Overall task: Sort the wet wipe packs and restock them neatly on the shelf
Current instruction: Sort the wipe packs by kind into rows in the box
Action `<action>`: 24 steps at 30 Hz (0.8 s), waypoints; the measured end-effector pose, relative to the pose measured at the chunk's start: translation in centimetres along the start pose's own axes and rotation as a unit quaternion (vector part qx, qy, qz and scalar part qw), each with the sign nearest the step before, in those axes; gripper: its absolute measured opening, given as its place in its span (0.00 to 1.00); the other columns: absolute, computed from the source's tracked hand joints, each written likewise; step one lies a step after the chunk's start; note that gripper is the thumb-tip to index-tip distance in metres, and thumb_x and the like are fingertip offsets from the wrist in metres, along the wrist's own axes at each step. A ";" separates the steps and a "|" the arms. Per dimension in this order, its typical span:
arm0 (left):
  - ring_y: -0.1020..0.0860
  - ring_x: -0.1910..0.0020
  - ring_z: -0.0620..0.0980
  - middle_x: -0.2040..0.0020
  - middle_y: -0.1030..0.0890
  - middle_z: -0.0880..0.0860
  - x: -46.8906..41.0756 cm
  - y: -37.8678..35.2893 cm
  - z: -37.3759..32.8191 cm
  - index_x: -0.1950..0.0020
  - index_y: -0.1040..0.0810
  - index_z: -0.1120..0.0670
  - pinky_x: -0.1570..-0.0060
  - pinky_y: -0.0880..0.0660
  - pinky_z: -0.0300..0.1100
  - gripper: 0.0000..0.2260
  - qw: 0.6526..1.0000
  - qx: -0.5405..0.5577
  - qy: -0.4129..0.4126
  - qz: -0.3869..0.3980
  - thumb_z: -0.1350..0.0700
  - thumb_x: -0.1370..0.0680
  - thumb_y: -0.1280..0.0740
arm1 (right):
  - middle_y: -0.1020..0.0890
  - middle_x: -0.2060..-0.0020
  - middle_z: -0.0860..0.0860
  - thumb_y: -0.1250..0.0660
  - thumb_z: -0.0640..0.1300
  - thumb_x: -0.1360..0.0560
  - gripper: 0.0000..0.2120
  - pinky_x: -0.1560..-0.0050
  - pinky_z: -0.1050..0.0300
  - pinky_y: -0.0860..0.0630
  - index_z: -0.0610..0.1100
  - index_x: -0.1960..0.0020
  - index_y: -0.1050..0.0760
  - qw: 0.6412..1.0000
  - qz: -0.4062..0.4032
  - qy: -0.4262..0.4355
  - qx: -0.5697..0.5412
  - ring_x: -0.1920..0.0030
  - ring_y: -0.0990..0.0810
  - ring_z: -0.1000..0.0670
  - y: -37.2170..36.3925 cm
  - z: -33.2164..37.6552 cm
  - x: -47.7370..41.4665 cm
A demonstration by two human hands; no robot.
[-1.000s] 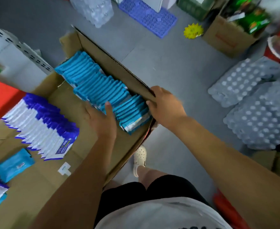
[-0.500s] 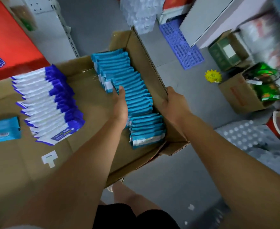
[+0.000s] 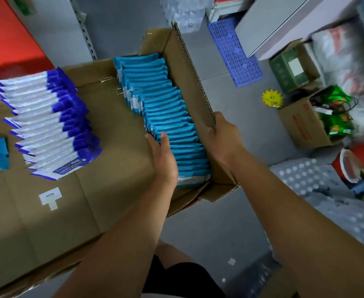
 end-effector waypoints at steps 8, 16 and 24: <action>0.30 0.25 0.49 0.21 0.33 0.48 2.5 0.7 2.5 0.17 0.45 0.40 0.25 0.32 0.58 0.35 1.000 0.005 0.007 -0.021 0.32 0.22 0.42 | 0.21 0.50 0.45 0.44 0.39 0.17 0.20 0.53 0.49 0.22 0.44 0.25 0.38 1.000 0.003 -0.013 0.003 0.54 0.22 0.43 -0.1 0.5 0.2; 0.36 0.21 0.50 0.20 0.34 0.50 -3.6 4.0 -4.4 0.18 0.37 0.49 0.20 0.43 0.49 0.32 0.984 -0.022 -0.021 -0.174 0.35 0.19 0.42 | 0.26 0.64 0.51 0.37 0.46 0.20 0.06 0.72 0.60 0.37 0.44 0.52 0.31 0.998 -0.005 -0.015 -0.057 0.66 0.27 0.54 1.0 1.7 -1.6; 0.34 0.22 0.52 0.18 0.37 0.47 -15.6 1.4 -10.6 0.17 0.49 0.38 0.23 0.37 0.56 0.43 0.998 -0.020 -0.017 -0.058 0.23 0.28 0.43 | 0.20 0.46 0.41 0.41 0.40 0.17 0.13 0.57 0.58 0.34 0.38 0.34 0.31 1.000 0.011 0.011 0.024 0.56 0.28 0.47 1.1 4.1 -5.0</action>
Point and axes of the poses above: each hand's wrist, its own x-axis away from the middle knuckle, its own y-axis out of the back of the hand, z = x × y, the point moved 6 cm from there along -x, towards the middle knuckle
